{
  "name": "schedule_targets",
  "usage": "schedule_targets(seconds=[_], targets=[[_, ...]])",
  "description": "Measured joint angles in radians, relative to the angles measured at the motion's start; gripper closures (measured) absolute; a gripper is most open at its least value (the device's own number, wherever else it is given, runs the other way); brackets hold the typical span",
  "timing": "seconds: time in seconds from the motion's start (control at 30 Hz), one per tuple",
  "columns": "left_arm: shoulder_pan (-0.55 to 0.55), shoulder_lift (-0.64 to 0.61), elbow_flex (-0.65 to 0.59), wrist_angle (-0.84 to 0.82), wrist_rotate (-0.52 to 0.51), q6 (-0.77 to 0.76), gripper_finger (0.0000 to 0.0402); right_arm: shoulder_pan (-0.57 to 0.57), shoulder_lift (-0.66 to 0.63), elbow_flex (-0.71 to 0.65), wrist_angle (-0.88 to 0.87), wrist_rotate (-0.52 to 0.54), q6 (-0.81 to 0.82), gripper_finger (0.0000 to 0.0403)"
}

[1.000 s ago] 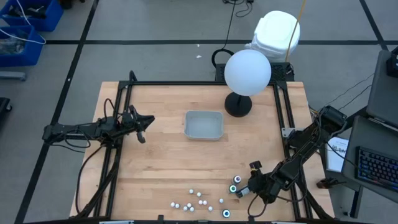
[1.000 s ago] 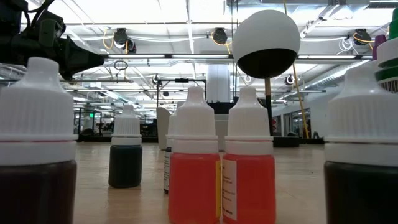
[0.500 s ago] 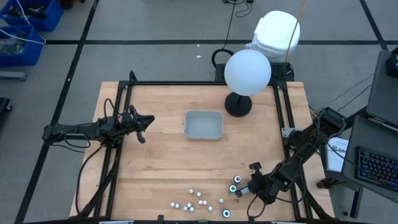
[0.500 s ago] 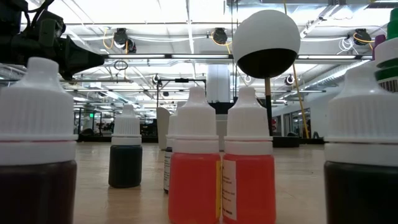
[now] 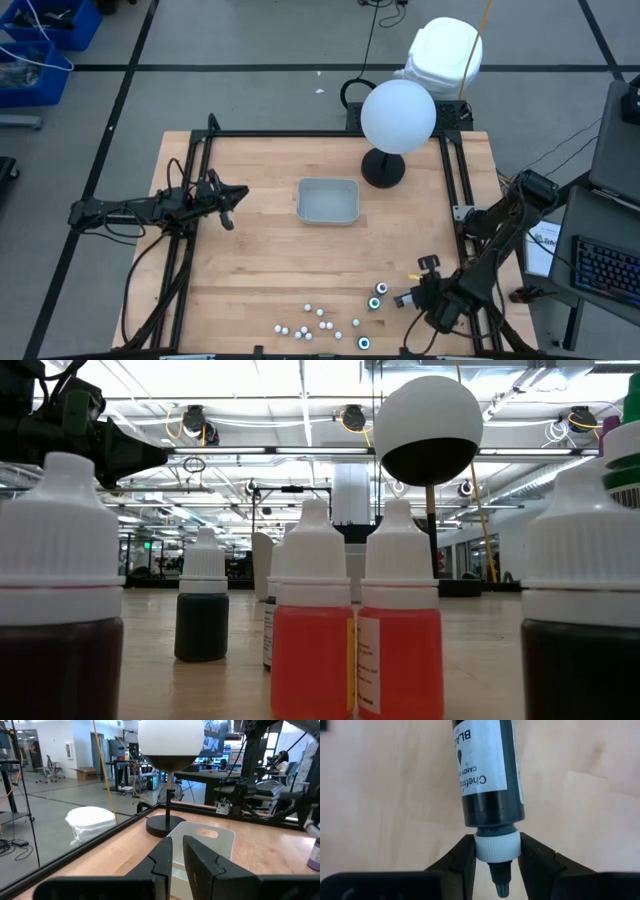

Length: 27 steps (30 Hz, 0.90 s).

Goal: Pick & Place food coloring
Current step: Put the large black food coloring bottle into the gray bin

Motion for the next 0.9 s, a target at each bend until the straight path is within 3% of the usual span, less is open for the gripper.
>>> schedule_targets(seconds=[0.1,0.2,0.33,0.47,0.67,0.9], targets=[[0.0,0.0,0.0,0.0,0.0,-0.006,0.035,-0.002,0.001,0.113,-0.2,0.082,-0.023,0.0293],[0.0,0.0,0.0,0.001,0.0,-0.008,0.035,-0.011,0.01,0.208,-0.393,0.23,-0.062,0.0293],[0.0,0.0,0.0,0.001,0.0,-0.009,0.035,-0.054,0.011,0.283,-0.539,0.393,-0.165,0.0293],[0.0,0.0,0.0,0.001,0.0,-0.005,0.035,-0.125,0.012,0.329,-0.518,0.493,-0.421,0.0293],[0.0,0.0,0.0,0.002,0.0,-0.009,0.035,-0.255,0.028,0.367,-0.476,0.639,-0.663,0.0293],[0.0,0.0,0.0,-0.005,0.0,-0.011,0.035,-0.333,0.08,0.369,-0.241,0.832,-1.104,0.0293]])
